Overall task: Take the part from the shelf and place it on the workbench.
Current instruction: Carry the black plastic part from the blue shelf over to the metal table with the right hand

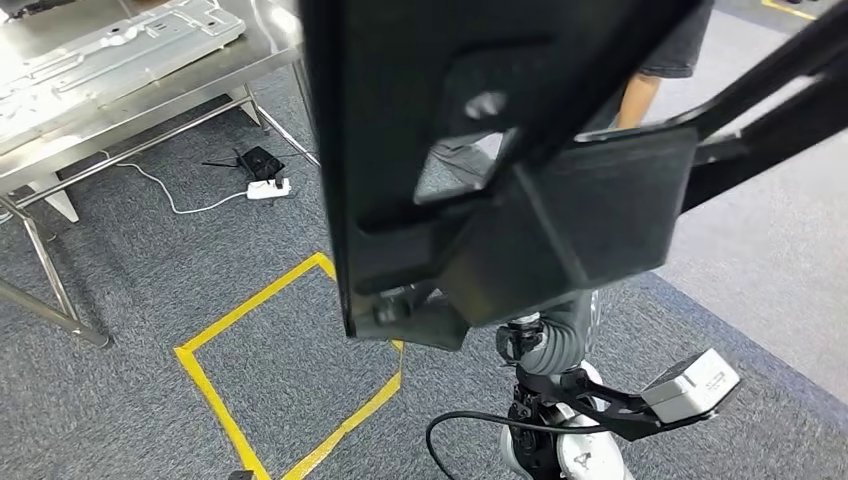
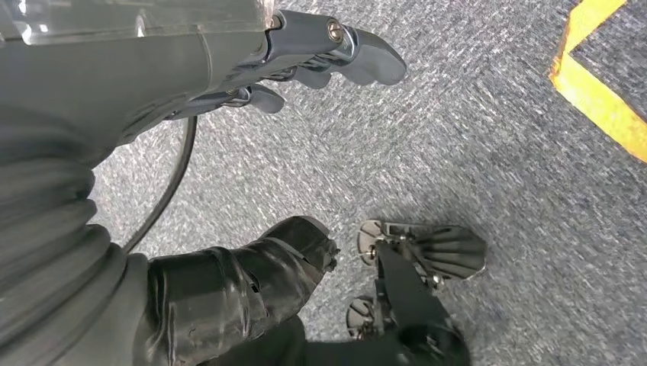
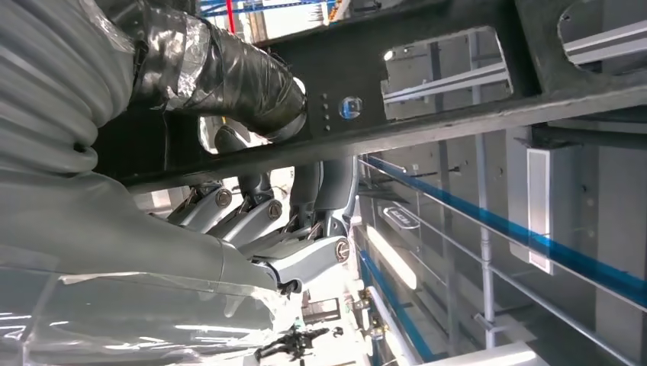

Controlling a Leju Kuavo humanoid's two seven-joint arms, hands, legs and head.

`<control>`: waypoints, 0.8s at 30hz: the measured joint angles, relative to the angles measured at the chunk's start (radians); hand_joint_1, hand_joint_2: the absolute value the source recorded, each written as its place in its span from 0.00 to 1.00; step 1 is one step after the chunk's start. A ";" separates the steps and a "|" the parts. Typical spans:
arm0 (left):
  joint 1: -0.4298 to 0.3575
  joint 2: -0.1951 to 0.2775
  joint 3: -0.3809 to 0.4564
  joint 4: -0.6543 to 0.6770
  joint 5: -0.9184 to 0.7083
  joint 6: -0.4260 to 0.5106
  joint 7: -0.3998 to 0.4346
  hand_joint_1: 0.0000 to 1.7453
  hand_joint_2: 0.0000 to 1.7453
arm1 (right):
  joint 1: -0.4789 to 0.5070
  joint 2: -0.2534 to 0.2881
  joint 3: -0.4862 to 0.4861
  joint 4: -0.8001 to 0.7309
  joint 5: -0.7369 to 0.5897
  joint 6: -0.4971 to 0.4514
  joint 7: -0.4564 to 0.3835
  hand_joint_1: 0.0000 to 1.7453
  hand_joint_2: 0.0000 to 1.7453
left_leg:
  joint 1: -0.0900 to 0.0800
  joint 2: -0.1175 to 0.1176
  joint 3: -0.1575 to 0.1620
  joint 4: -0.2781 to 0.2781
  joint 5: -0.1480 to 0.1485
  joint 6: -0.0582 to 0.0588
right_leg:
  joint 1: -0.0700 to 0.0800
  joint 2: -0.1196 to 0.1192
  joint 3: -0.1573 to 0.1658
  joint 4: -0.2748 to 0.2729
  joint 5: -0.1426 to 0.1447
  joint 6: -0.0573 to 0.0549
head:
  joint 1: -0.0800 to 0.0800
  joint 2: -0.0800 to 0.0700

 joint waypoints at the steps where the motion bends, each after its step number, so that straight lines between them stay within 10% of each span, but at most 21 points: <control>1: 0.000 0.000 0.000 0.000 -0.003 0.002 0.004 0.00 1.00 | 0.000 -0.001 -0.001 0.000 -0.001 0.002 0.001 1.00 1.00 | -0.003 0.004 0.015 -0.028 0.002 0.006 | 0.001 -0.002 0.001 0.000 -0.001 0.004 | 0.000 0.000; 6: 0.000 -0.005 0.000 0.000 -0.016 0.005 0.019 0.00 1.00 | -0.001 -0.007 -0.003 -0.006 0.024 0.006 0.013 1.00 1.00 | -0.001 -0.012 0.033 -0.052 0.001 0.036 | 0.000 0.015 -0.007 0.035 -0.032 0.030 | 0.004 0.000; 9: -0.012 -0.008 0.000 0.000 -0.020 0.011 0.019 0.00 1.00 | 0.004 -0.014 -0.004 -0.009 0.034 0.008 0.014 1.00 1.00 | 0.000 -0.033 0.037 -0.055 0.001 0.048 | -0.001 0.043 -0.098 0.212 -0.109 0.034 | 0.009 0.000; 11: -0.015 -0.008 0.000 0.000 -0.023 0.015 0.020 0.00 1.00 | 0.009 -0.019 -0.004 -0.009 0.037 0.008 0.014 1.00 1.00 | 0.000 -0.054 0.038 -0.053 0.000 0.049 | -0.002 0.046 -0.136 0.266 -0.107 0.036 | 0.009 0.000; 15: -0.015 -0.011 0.000 0.000 -0.026 0.015 0.022 0.00 1.00 | 0.010 -0.023 -0.004 -0.013 0.040 0.008 0.015 1.00 1.00 | 0.002 -0.093 0.038 -0.042 -0.006 0.041 | -0.010 0.079 -0.071 0.103 0.000 0.034 | 0.010 0.000; 18: -0.017 -0.013 0.000 0.000 -0.030 0.016 0.023 0.00 1.00 | 0.012 -0.027 -0.004 -0.020 0.048 0.008 0.019 1.00 1.00 | 0.004 -0.122 0.028 -0.034 -0.007 0.025 | -0.012 0.129 -0.031 0.013 0.017 0.027 | 0.011 0.000; 20: -0.014 -0.013 0.000 0.000 -0.031 0.016 0.026 0.00 1.00 | 0.012 -0.028 -0.004 -0.024 0.055 0.008 0.023 1.00 1.00 | 0.008 -0.138 0.022 -0.038 -0.004 0.012 | -0.011 0.113 -0.025 0.004 0.021 0.015 | 0.011 0.000; 24: -0.012 -0.014 0.000 0.000 -0.032 0.015 0.031 0.00 1.00 | 0.013 -0.028 -0.004 -0.031 0.060 0.009 0.028 1.00 1.00 | 0.004 -0.048 -0.041 0.088 -0.071 -0.006 | -0.013 0.063 -0.009 -0.017 0.027 -0.007 | -0.001 0.000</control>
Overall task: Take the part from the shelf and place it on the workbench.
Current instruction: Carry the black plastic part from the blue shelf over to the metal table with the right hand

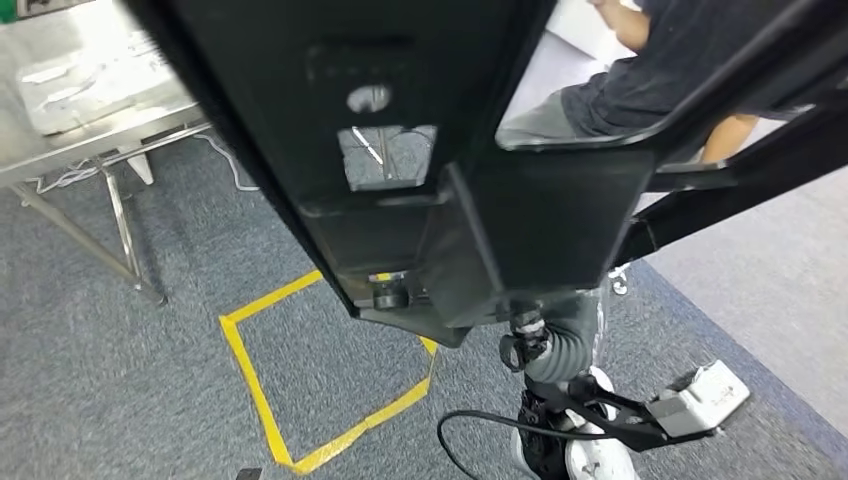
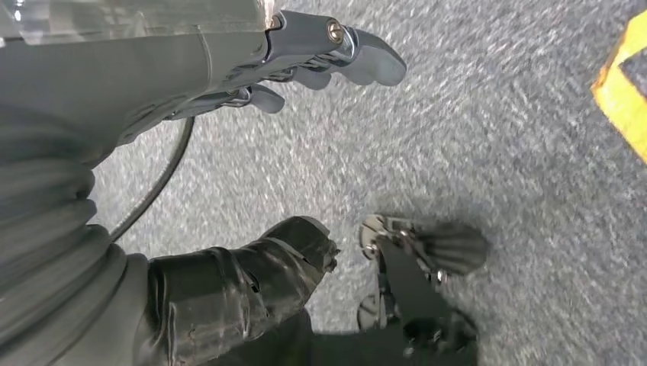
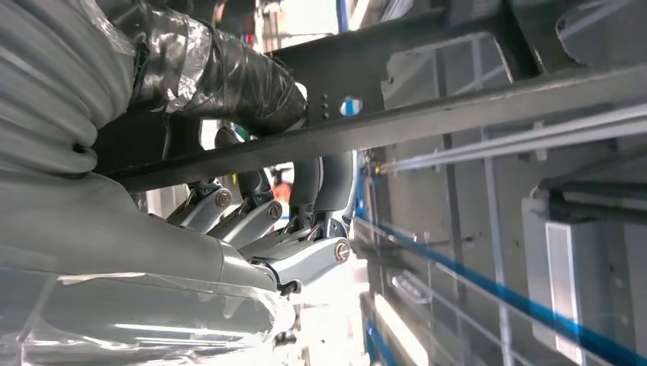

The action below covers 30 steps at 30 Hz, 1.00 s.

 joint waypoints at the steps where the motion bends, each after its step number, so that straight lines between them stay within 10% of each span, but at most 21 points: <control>1: -0.001 -0.001 0.000 0.000 0.000 0.000 0.002 0.00 1.00 | 0.000 0.000 0.000 -0.001 0.000 0.000 0.001 1.00 1.00 | 0.001 0.016 -0.033 0.063 -0.026 -0.003 | 0.002 -0.014 0.001 0.000 -0.001 -0.003 | -0.002 0.000; 4: 0.001 -0.002 0.000 0.000 -0.001 0.000 0.006 0.00 1.00 | 0.002 0.000 0.000 -0.002 0.000 0.000 0.003 1.00 1.00 | 0.004 0.032 -0.065 0.117 -0.020 -0.009 | 0.004 -0.053 0.003 0.000 -0.007 -0.003 | -0.002 0.000; 8: 0.000 -0.002 0.000 0.000 0.000 0.000 0.006 0.00 1.00 | 0.001 -0.001 0.000 -0.002 0.001 0.001 0.004 1.00 1.00 | -0.005 0.098 0.054 -0.109 0.072 0.005 | 0.009 -0.090 0.015 0.003 -0.020 0.014 | -0.001 0.000; 11: 0.000 -0.002 0.000 0.000 0.000 0.000 0.002 0.00 1.00 | 0.001 -0.002 0.000 -0.004 0.001 0.003 0.005 1.00 1.00 | -0.011 0.090 0.065 -0.132 0.069 0.025 | 0.014 -0.109 0.022 0.002 -0.028 0.031 | 0.004 0.000; 14: 0.002 -0.002 0.000 0.000 0.001 0.000 0.001 0.00 1.00 | 0.001 -0.003 0.000 -0.004 -0.003 0.006 0.005 1.00 1.00 | -0.007 0.072 0.072 -0.141 0.072 0.043 | 0.007 -0.062 0.000 0.062 -0.070 0.045 | 0.009 0.000; 18: -0.004 -0.001 0.000 0.000 0.001 0.000 -0.003 0.00 1.00 | 0.010 -0.006 0.000 -0.004 -0.004 0.006 0.004 1.00 1.00 | -0.010 0.048 0.074 -0.140 0.069 0.056 | 0.007 -0.018 -0.119 0.282 -0.149 0.047 | 0.014 0.000; 23: -0.002 -0.002 0.000 0.000 0.001 0.000 -0.004 0.00 1.00 | 0.011 -0.007 0.000 -0.004 -0.004 0.006 0.004 1.00 1.00 | -0.013 0.022 0.078 -0.129 0.061 0.046 | 0.014 -0.012 -0.034 0.052 -0.008 0.024 | 0.014 0.000; 30: -0.001 -0.001 0.000 0.000 0.002 0.000 -0.004 0.00 1.00 | 0.010 -0.008 0.000 -0.006 -0.005 0.007 0.004 1.00 1.00 | -0.010 0.023 0.053 -0.072 0.017 0.013 | 0.008 -0.014 -0.003 -0.005 0.007 -0.005 | 0.009 0.000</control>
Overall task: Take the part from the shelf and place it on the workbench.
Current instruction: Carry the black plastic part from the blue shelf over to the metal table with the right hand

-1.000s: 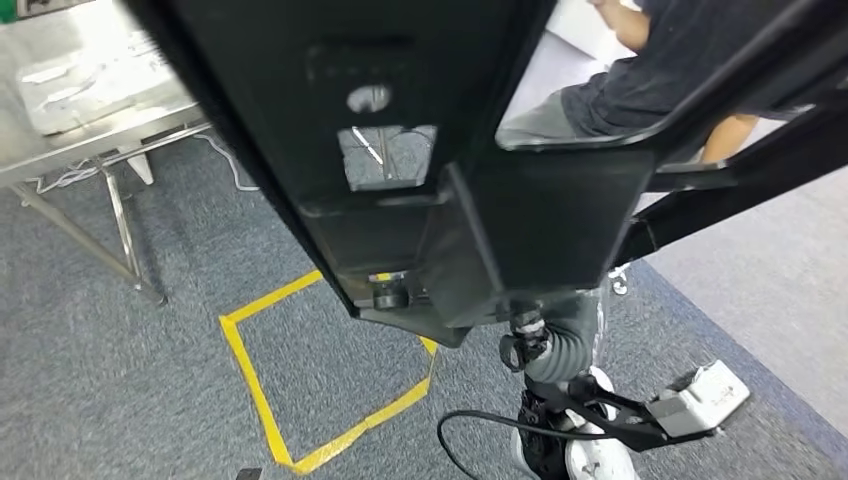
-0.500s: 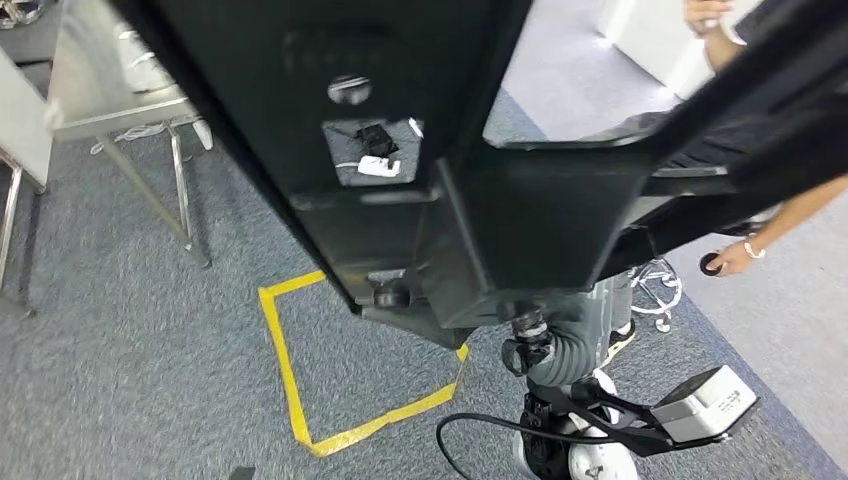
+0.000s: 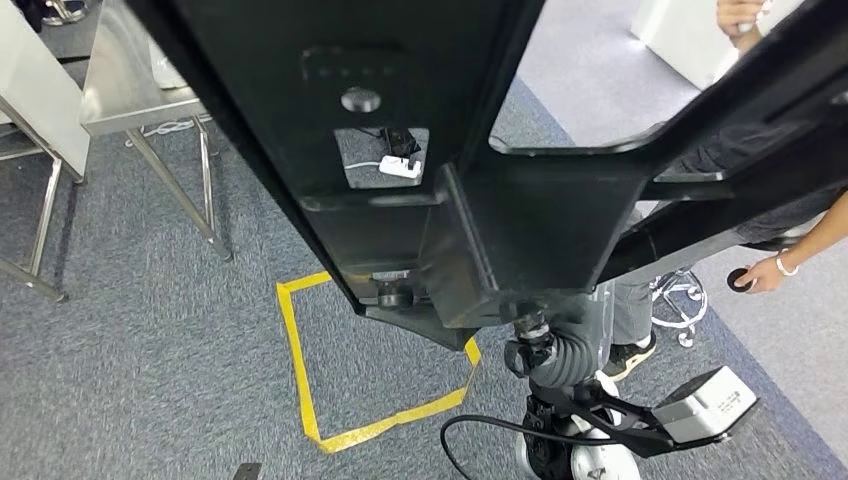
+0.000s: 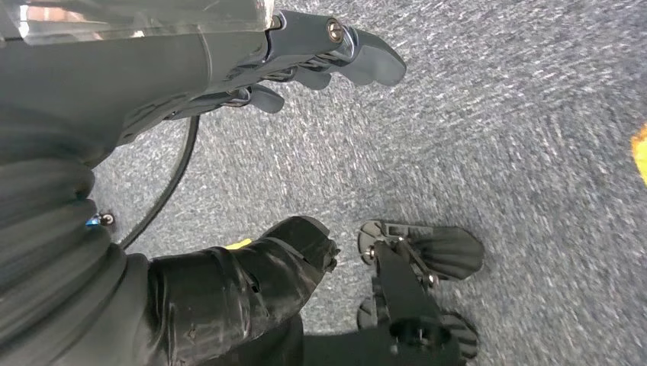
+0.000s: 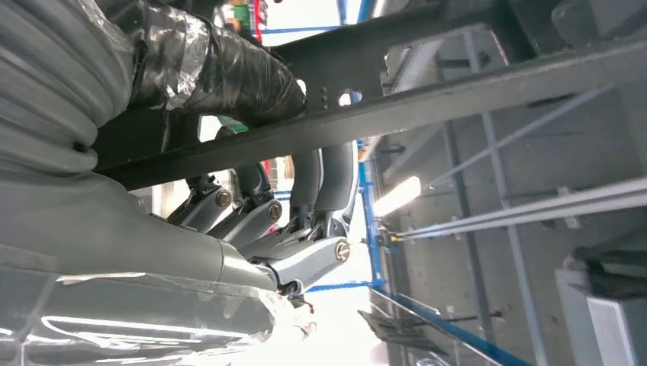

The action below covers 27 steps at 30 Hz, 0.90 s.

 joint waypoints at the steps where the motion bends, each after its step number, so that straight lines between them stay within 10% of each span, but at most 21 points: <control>1: 0.000 0.000 0.000 0.000 0.000 0.000 0.000 0.00 1.00 | 0.000 0.000 0.000 0.000 0.000 0.000 0.000 1.00 1.00 | 0.000 0.001 -0.009 0.020 -0.013 -0.002 | -0.001 0.000 0.001 -0.001 0.000 -0.002 | -0.002 0.000; 6: 0.002 0.000 0.000 0.000 -0.001 0.000 0.001 0.00 1.00 | 0.002 0.000 0.000 0.000 -0.011 0.001 0.000 1.00 1.00 | 0.008 0.005 -0.074 0.149 -0.055 -0.013 | -0.001 -0.001 0.000 0.000 -0.002 -0.003 | -0.004 0.000; 10: 0.003 0.003 0.000 0.000 0.001 0.001 0.007 0.00 1.00 | 0.003 0.000 0.000 0.000 -0.022 0.009 0.000 1.00 1.00 | 0.011 0.012 0.025 -0.053 0.039 -0.008 | -0.003 0.000 0.008 0.005 -0.020 0.021 | -0.002 0.000; 14: 0.008 0.003 0.000 0.000 0.004 0.002 0.012 0.00 1.00 | 0.001 0.000 0.000 0.001 -0.026 0.014 0.001 1.00 1.00 | 0.010 0.006 0.043 -0.071 0.028 0.024 | -0.002 0.001 0.010 0.033 -0.024 0.047 | 0.001 0.000; 20: 0.008 0.006 0.000 0.000 0.001 0.004 0.021 0.00 1.00 | -0.002 -0.001 0.000 0.006 -0.036 0.025 0.003 1.00 1.00 | 0.005 0.005 0.076 -0.071 0.008 0.044 | -0.003 0.002 -0.151 0.289 -0.112 0.054 | 0.009 0.000; 24: 0.010 0.005 0.000 0.000 -0.001 0.003 0.022 0.00 1.00 | -0.004 -0.002 0.000 0.008 -0.037 0.035 0.004 1.00 1.00 | 0.003 -0.002 0.111 -0.072 -0.020 0.034 | 0.008 0.003 -0.093 0.086 0.022 0.030 | 0.010 0.000; 27: 0.008 0.004 0.000 0.000 -0.001 0.002 0.022 0.00 1.00 | -0.007 -0.002 0.000 0.009 -0.037 0.041 0.004 1.00 1.00 | 0.002 -0.003 0.122 -0.071 -0.030 0.016 | 0.016 0.004 -0.068 0.022 0.023 0.014 | 0.015 0.000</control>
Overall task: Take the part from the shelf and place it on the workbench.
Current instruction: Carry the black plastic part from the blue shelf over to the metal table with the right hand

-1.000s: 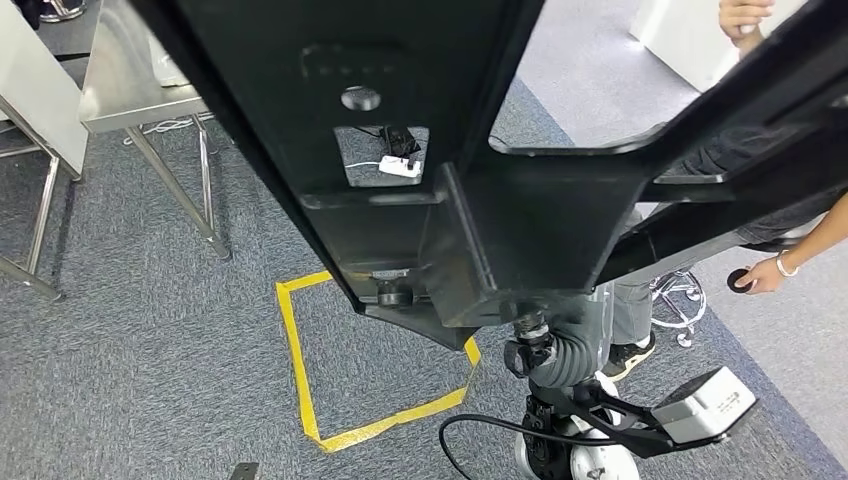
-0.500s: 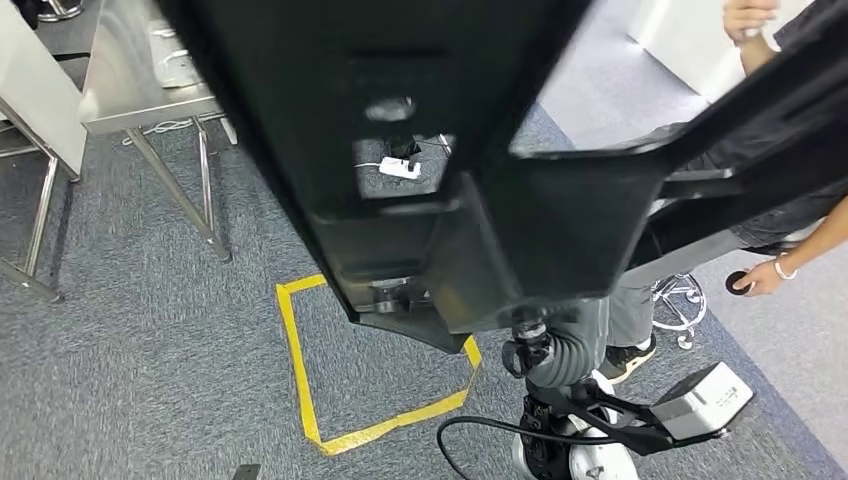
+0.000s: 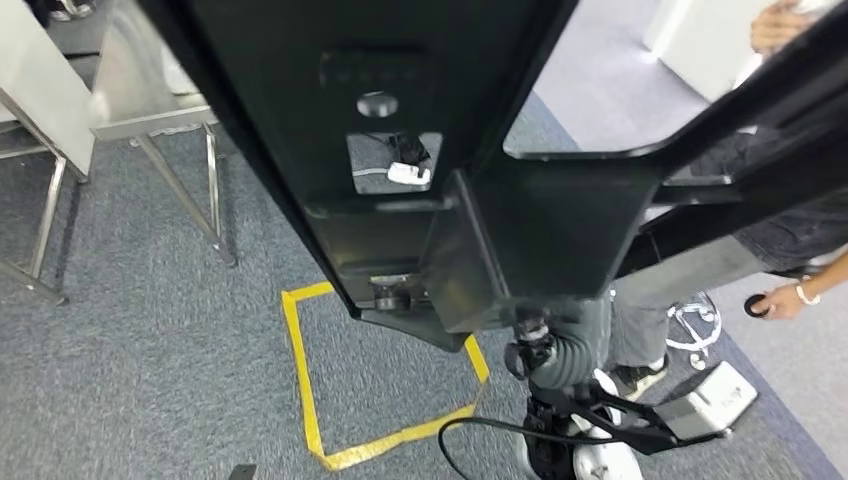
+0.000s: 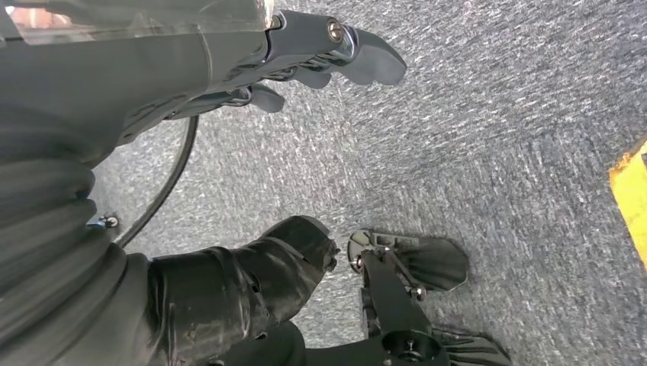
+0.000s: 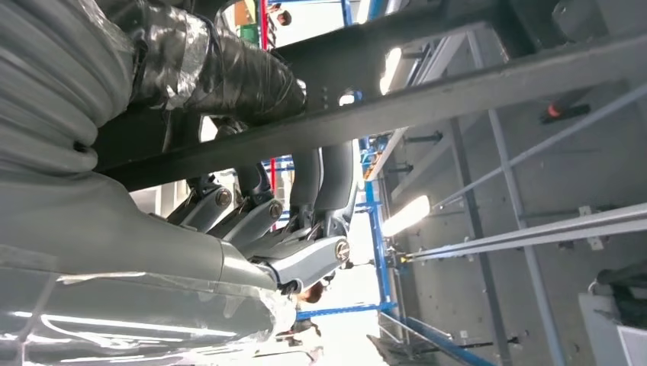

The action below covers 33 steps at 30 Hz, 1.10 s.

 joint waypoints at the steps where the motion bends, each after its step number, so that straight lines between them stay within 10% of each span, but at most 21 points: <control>1: -0.001 0.001 0.000 0.000 0.000 -0.001 0.000 0.00 1.00 | 0.000 0.000 0.000 0.000 0.000 0.001 0.000 1.00 1.00 | 0.000 0.001 0.002 0.003 -0.002 -0.006 | -0.002 0.001 0.009 -0.004 0.005 -0.005 | 0.002 0.000; 3: -0.002 0.002 0.000 0.000 0.000 -0.002 0.000 0.00 1.00 | -0.002 0.000 0.000 0.000 -0.001 0.003 0.000 1.00 1.00 | 0.001 0.005 -0.011 0.044 -0.004 -0.017 | -0.007 0.000 0.031 -0.015 0.001 -0.016 | 0.001 0.000; 8: 0.003 0.004 0.000 0.000 0.003 -0.003 0.000 0.00 1.00 | -0.004 0.000 0.000 0.005 -0.008 0.006 -0.003 1.00 1.00 | 0.009 0.010 -0.177 0.257 -0.080 -0.034 | -0.009 -0.001 0.073 -0.021 -0.033 -0.025 | -0.002 0.000; 13: 0.011 0.010 0.000 0.000 0.006 -0.002 -0.003 0.00 1.00 | -0.005 0.000 0.000 0.015 -0.013 0.011 -0.006 1.00 1.00 | 0.009 0.017 -0.151 0.046 0.077 -0.031 | -0.009 0.002 0.131 -0.017 -0.087 -0.004 | -0.001 0.000; 17: 0.013 0.012 -0.001 0.000 0.015 -0.003 -0.008 0.00 1.00 | -0.005 0.001 0.000 0.019 -0.017 0.017 -0.008 1.00 1.00 | 0.003 0.014 -0.120 0.025 0.080 -0.002 | -0.011 0.000 0.150 0.012 -0.102 0.021 | 0.002 0.000; 22: 0.010 0.019 0.000 0.001 0.028 -0.005 -0.013 0.00 1.00 | -0.007 0.001 0.000 0.028 -0.025 0.025 -0.015 1.00 1.00 | 0.006 0.010 -0.072 0.018 0.046 0.024 | -0.014 0.000 -0.025 0.261 -0.163 0.035 | 0.010 0.000; 24: 0.012 0.022 0.000 0.001 0.032 -0.006 -0.010 0.00 1.00 | -0.006 0.001 0.000 0.034 -0.019 0.024 -0.019 1.00 1.00 | 0.006 0.006 -0.046 0.018 0.026 0.021 | -0.014 0.000 -0.071 0.269 -0.186 0.037 | 0.011 0.000; 29: 0.012 0.022 0.000 0.001 0.038 -0.014 -0.003 0.00 1.00 | -0.008 0.006 0.001 0.051 0.022 0.013 -0.021 1.00 1.00 | 0.005 -0.006 0.010 0.019 -0.026 0.000 | -0.006 0.001 -0.047 0.044 0.017 0.015 | 0.018 0.000; 33: 0.009 0.031 0.000 0.002 0.037 -0.017 -0.012 0.00 1.00 | -0.012 0.017 0.002 0.058 0.045 0.002 -0.022 1.00 1.00 | 0.005 -0.005 0.009 0.043 -0.028 -0.023 | -0.005 -0.003 -0.022 0.016 0.025 -0.010 | 0.020 0.000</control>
